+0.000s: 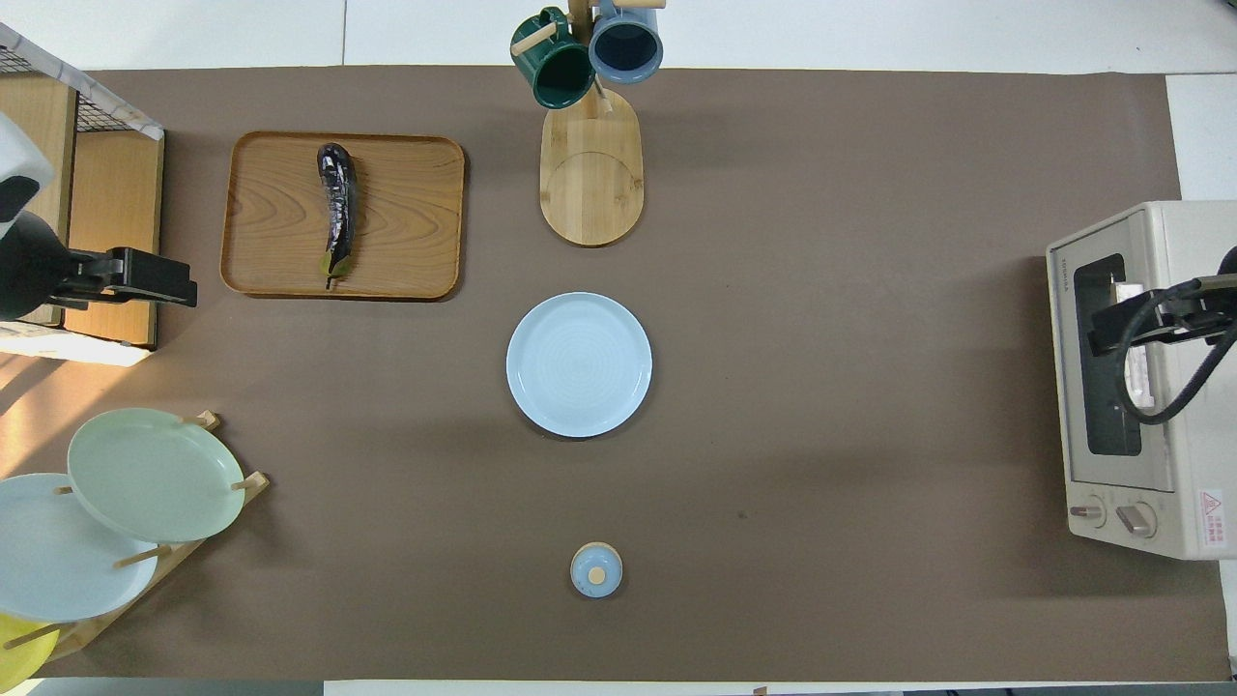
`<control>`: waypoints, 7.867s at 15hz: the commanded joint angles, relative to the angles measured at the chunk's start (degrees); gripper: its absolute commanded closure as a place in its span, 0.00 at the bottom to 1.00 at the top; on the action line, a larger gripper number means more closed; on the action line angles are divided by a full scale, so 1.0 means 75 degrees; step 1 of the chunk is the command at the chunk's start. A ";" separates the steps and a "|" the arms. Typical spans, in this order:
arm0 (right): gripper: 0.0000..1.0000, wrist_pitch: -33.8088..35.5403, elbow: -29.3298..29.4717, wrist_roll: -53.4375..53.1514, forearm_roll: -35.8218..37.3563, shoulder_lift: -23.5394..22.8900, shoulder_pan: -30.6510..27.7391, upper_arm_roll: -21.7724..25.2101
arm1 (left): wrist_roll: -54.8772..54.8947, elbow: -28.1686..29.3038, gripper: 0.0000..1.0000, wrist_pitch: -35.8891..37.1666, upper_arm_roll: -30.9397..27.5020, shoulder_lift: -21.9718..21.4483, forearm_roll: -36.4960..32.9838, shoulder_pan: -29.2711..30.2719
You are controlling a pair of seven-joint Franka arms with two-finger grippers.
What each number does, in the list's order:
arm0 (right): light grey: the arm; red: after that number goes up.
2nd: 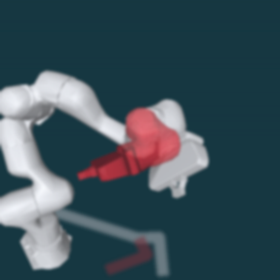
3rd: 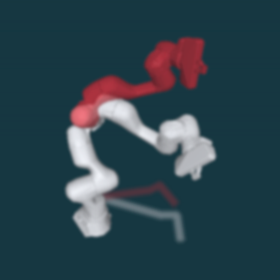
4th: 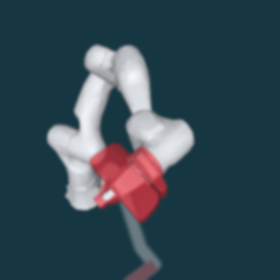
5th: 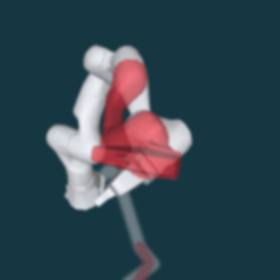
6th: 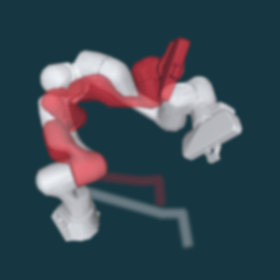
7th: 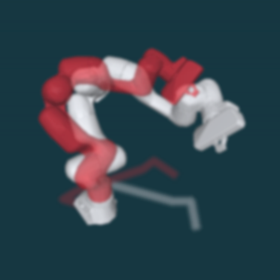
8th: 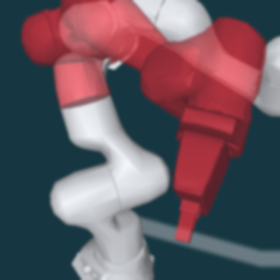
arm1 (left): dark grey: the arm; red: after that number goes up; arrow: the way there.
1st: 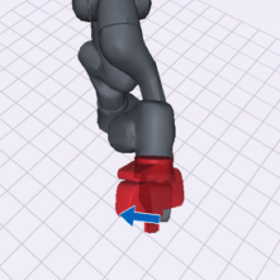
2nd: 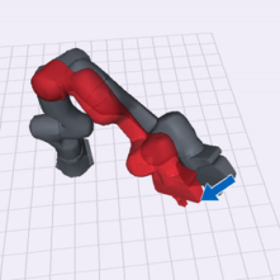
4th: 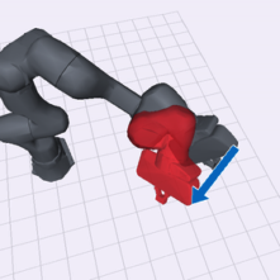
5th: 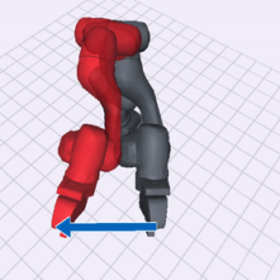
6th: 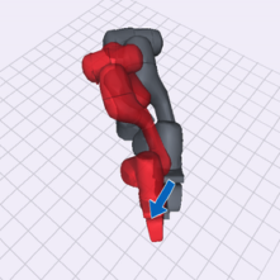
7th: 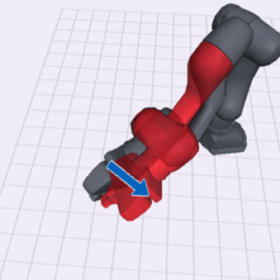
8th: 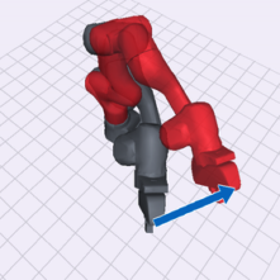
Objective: Put eggplant into oven
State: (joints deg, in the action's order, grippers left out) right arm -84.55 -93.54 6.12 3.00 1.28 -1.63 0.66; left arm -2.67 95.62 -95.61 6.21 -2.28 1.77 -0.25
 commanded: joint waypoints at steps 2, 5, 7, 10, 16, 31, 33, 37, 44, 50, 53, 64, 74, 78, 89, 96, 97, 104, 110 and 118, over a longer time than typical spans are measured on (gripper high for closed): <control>0.98 -0.0761 -0.0617 -0.0020 -0.0213 0.0286 -0.0064 -0.0006 | 0.0040 -0.0478 0.00 -0.0622 0.0028 0.1201 0.0080 -0.0049; 1.00 -0.1672 -0.1236 0.0356 -0.0213 0.0495 -0.0064 0.0006 | 0.0110 -0.0866 0.00 -0.1488 0.0028 0.2434 0.0057 -0.0213; 1.00 -0.2085 -0.1858 0.0310 -0.0178 0.0730 -0.0133 0.0052 | 0.0238 -0.0843 0.00 -0.2179 0.0028 0.2903 -0.0002 -0.0236; 1.00 -0.2613 -0.2164 0.0111 -0.0049 0.0533 -0.0577 0.0053 | 0.0472 -0.0819 0.00 -0.3117 0.0016 0.3618 -0.0095 -0.0400; 1.00 -0.2883 -0.2375 0.0099 0.0830 0.0016 -0.0965 0.0053 | 0.0637 -0.0655 0.00 -0.4361 0.0005 0.4428 -0.0317 -0.0553; 1.00 -0.4872 -0.3745 -0.1119 0.0655 -0.0206 -0.0147 0.0006 | 0.0849 -0.0327 0.65 -0.4467 0.0016 0.4452 -0.0635 -0.0517; 1.00 -0.5646 -0.4016 -0.1179 0.0386 -0.0486 -0.0064 -0.0006 | 0.0849 -0.0362 0.93 -0.4421 0.0016 0.4440 -0.0635 -0.0506; 1.00 -0.6235 -0.4333 -0.1390 0.0186 -0.0756 0.0276 -0.0018 | 0.0814 -0.0712 1.00 -0.3861 0.0040 0.4312 -0.0472 -0.0564; 1.00 -0.6469 -0.4333 -0.1448 -0.0400 -0.1366 0.0370 -0.0029 | -0.1537 -0.0808 1.00 -0.2054 0.0098 0.3047 0.0221 -0.2061; 1.00 -0.6388 -0.4228 -0.1952 -0.0739 -0.1378 0.0920 -0.0041 | -0.3297 0.1366 1.00 -0.3688 0.0110 0.2216 0.0221 -0.3668; 1.00 -0.6306 -0.4099 -0.1859 -0.0916 -0.1367 0.0956 -0.0041 | -0.3849 0.2589 1.00 -0.4968 0.0098 0.2073 0.0221 -0.4301; 0.00 -0.5860 -0.3888 -0.1695 -0.0916 -0.1132 0.1167 -0.0100 | -0.3897 0.2661 0.72 -0.5147 0.0087 0.2190 0.0221 -0.4256; 0.00 -0.5463 -0.3082 -0.1741 -0.1021 -0.1308 0.1541 -0.0204 | -0.2482 0.1174 0.00 -0.2523 0.0040 0.1630 0.0221 -0.2653; 0.00 -0.4876 -0.1360 -0.2745 -0.1069 -0.1892 0.2967 -0.0369 | -0.1242 0.0835 0.00 -0.1833 0.0016 0.0996 0.0151 -0.1516; 0.00 -0.5776 0.1669 -0.6581 0.0151 -0.5164 0.5854 -0.0381 | 0.0052 0.0844 0.00 0.0337 -0.0042 -0.0633 0.0092 -0.0483; 0.38 -0.6093 0.0884 -0.6546 0.0162 -0.4965 0.6065 -0.0393 | 0.0321 0.0483 0.00 0.0184 -0.0042 -0.0482 -0.0235 -0.0412; 0.39 -0.6338 0.0615 -0.6546 0.0162 -0.4871 0.6146 -0.0393 | 0.0321 0.0250 0.00 0.0289 -0.0077 -0.0377 -0.0248 -0.0412; 1.00 -0.5723 0.0763 -0.6091 0.0569 -0.4812 0.6124 -0.0381 | 0.0426 -0.0130 0.00 0.0512 -0.0195 0.0222 -0.0342 -0.0342; 1.00 -0.2431 0.1727 -0.4923 0.1943 -0.4323 0.5926 -0.0335 | 0.0474 -0.0209 0.00 0.1203 -0.0230 0.0116 -0.0283 -0.0353; 1.00 -0.3114 -0.3142 -0.2228 0.1967 -0.0236 0.2929 -0.0311 | 0.0485 -0.0280 0.00 0.1368 -0.0253 0.0011 -0.0271 -0.0307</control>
State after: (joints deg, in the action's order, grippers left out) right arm -100.73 -99.86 -15.54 17.12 -13.20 25.17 -0.72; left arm -0.03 93.65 -85.63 4.19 -1.66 0.37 -3.20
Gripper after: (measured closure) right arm 0.974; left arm 0.000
